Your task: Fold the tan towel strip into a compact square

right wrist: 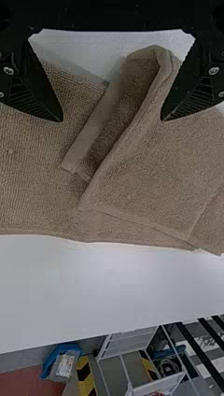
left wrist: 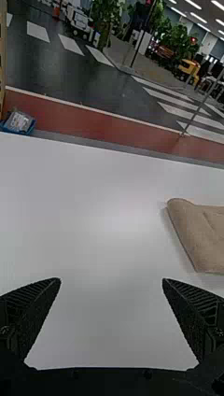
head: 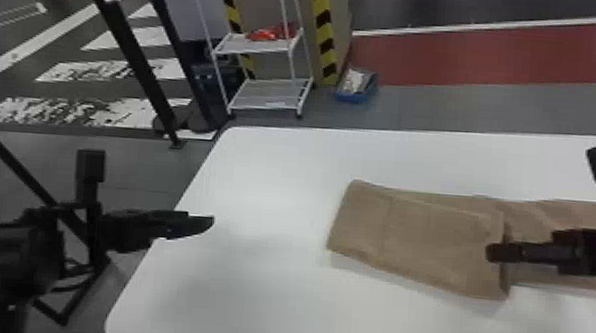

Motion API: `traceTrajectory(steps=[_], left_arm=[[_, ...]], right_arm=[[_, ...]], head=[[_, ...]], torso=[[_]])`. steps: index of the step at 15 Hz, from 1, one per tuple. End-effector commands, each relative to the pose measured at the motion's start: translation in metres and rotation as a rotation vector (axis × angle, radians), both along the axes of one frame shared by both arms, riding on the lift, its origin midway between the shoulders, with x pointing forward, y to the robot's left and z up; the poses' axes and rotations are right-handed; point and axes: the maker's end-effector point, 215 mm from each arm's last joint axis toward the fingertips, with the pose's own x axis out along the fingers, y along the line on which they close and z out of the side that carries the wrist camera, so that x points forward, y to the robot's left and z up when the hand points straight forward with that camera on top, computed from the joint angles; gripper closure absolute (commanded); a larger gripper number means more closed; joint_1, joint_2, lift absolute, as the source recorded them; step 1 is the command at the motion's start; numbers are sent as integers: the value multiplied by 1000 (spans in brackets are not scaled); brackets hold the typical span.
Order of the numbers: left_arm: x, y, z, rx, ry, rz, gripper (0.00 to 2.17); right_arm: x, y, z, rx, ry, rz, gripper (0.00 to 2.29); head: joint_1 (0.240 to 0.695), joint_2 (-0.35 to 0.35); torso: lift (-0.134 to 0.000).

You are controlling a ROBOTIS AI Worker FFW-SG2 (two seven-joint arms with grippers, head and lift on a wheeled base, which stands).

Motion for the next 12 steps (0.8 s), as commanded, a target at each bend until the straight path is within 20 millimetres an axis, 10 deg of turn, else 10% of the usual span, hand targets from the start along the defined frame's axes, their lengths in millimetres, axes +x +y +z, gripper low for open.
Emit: traceTrajectory(steps=[1,12], left_arm=[[-2,0,-2,1,6,1,80],[-6,2,-10,2,9,-2,80]], right_arm=[[5,5,1,9,-14,12,171],[11,5,4,24,-30,14,620]], head=[[695,350],[695,350]], torso=[[-128],[-128]])
